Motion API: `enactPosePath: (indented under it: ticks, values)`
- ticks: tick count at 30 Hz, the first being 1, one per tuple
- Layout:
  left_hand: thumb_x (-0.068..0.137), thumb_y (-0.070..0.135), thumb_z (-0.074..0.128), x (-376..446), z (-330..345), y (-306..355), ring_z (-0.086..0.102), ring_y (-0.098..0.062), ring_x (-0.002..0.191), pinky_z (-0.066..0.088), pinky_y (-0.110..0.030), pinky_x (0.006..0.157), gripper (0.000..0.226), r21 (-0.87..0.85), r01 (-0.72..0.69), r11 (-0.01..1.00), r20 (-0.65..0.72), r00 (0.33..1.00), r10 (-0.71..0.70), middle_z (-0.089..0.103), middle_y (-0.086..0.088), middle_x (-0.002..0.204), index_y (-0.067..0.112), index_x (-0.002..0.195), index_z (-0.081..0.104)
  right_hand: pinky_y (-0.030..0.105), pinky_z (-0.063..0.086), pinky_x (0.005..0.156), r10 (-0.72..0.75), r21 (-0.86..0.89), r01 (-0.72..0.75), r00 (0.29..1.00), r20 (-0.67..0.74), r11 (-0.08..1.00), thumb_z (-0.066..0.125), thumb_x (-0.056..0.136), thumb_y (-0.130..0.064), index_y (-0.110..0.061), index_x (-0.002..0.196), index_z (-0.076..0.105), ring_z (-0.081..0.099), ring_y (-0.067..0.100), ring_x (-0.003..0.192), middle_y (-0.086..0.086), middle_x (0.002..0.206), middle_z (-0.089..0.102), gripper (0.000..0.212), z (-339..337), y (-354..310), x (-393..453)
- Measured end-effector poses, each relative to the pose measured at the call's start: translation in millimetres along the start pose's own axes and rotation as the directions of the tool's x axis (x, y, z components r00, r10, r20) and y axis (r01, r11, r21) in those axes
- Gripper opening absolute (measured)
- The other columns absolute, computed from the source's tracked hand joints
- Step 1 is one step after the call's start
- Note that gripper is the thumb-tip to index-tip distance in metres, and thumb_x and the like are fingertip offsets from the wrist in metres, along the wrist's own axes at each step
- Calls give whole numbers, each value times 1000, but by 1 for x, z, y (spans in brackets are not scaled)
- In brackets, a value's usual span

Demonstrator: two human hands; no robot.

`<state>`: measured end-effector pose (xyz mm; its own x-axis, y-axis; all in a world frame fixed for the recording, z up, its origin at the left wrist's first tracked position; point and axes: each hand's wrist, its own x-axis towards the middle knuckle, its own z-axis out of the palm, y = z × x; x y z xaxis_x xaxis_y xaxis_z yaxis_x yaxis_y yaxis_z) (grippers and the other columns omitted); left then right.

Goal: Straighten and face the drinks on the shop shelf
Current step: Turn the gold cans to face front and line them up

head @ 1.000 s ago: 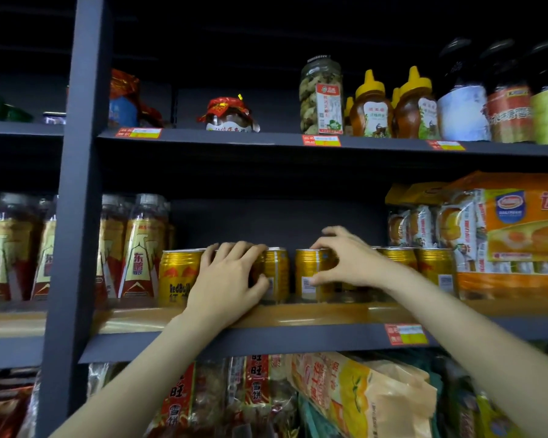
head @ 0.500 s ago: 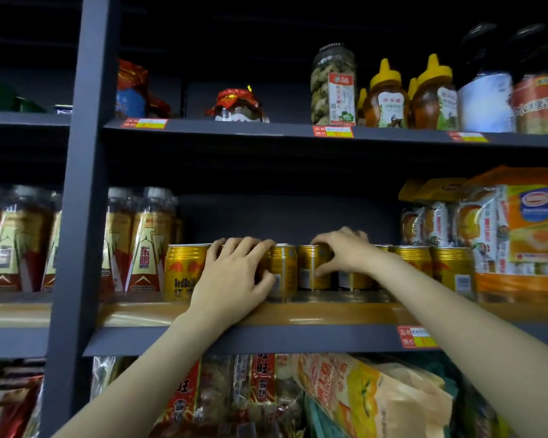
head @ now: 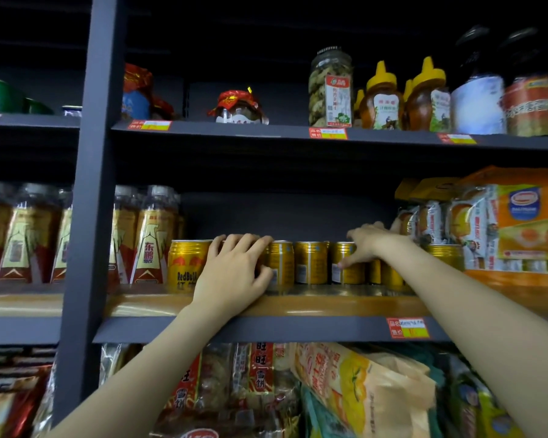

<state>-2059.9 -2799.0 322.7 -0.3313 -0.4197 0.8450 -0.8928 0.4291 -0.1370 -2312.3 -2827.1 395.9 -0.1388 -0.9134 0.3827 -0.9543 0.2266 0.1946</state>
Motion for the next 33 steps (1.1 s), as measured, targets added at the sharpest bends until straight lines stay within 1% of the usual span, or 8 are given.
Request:
enactPosePath:
  ticks: [4, 11, 15, 19, 23, 27, 29, 33]
  values:
    - [78, 47, 15, -2, -1, 0, 44, -19, 122, 22, -40, 110, 69, -12, 1, 1000, -22, 1000, -1, 54, 4, 127, 24, 134, 46, 64, -5, 110, -84, -30, 86, 996, 42, 996, 67, 77, -55, -26, 149, 22, 17, 32, 144, 8, 153, 31, 90, -4, -11, -4]
    - [81, 42, 30, -3, 3, -3, 57, -21, 108, 37, -45, 101, 54, -25, -10, 1000, -60, 998, 9, 63, 5, 111, 22, 123, 57, 50, 12, 114, -149, 313, 223, 958, -244, 923, 82, 66, -37, -31, 136, 38, 29, 27, 136, 4, 141, 34, 83, -9, 3, -19]
    - [80, 46, 19, -3, 1, -2, 49, -18, 119, 21, -44, 111, 63, -47, 5, 999, -24, 1000, -6, 58, 6, 122, 25, 130, 52, 35, 47, 93, -80, 855, 269, 962, -261, 443, 87, 62, -24, -31, 123, 50, 51, 23, 113, 2, 123, 48, 72, -24, 21, -57]
    - [84, 51, 22, -2, -19, 18, 41, -9, 127, 7, -36, 114, 59, -283, 56, 957, -138, 986, -98, 53, 11, 129, 26, 128, 53, 34, 52, 87, -214, 968, 248, 948, -237, 27, 81, 59, -19, -32, 116, 57, 61, 21, 107, 5, 116, 63, 64, -33, 24, -101]
    - [85, 55, 52, -16, -54, 60, 54, 4, 111, 40, -12, 92, 44, -902, 216, 373, 213, 976, -50, 58, 14, 122, 35, 124, 49, 28, 55, 78, -275, 943, 317, 903, -332, -98, 78, 58, -13, -29, 119, 58, 65, 19, 103, 5, 114, 65, 66, -39, 16, -129]
    - [71, 41, 69, -29, -55, 78, 66, -15, 101, 53, -34, 89, 59, -925, 365, -102, 366, 931, 5, 66, -6, 112, 31, 124, 46, 26, 55, 79, -261, 908, 406, 870, -419, -105, 77, 60, -11, -29, 122, 56, 66, 15, 101, 1, 112, 64, 68, -45, 7, -141]
    - [69, 32, 70, -28, -56, 73, 67, -17, 99, 55, -33, 83, 60, -964, 261, -51, 264, 960, -90, 62, -8, 111, 32, 123, 46, 24, 55, 78, -260, 911, 411, 878, -402, -18, 76, 66, -14, -34, 124, 54, 65, 11, 101, -4, 115, 60, 66, -47, 7, -144]
    - [78, 14, 72, -26, -57, 64, 55, -11, 109, 52, -17, 79, 64, -909, -10, 416, -16, 1000, -10, 44, 3, 117, 44, 125, 41, 36, 58, 76, -328, 987, 131, 932, -153, -89, 65, 75, -33, -30, 127, 54, 62, 22, 107, 5, 124, 55, 53, -39, 2, -147]
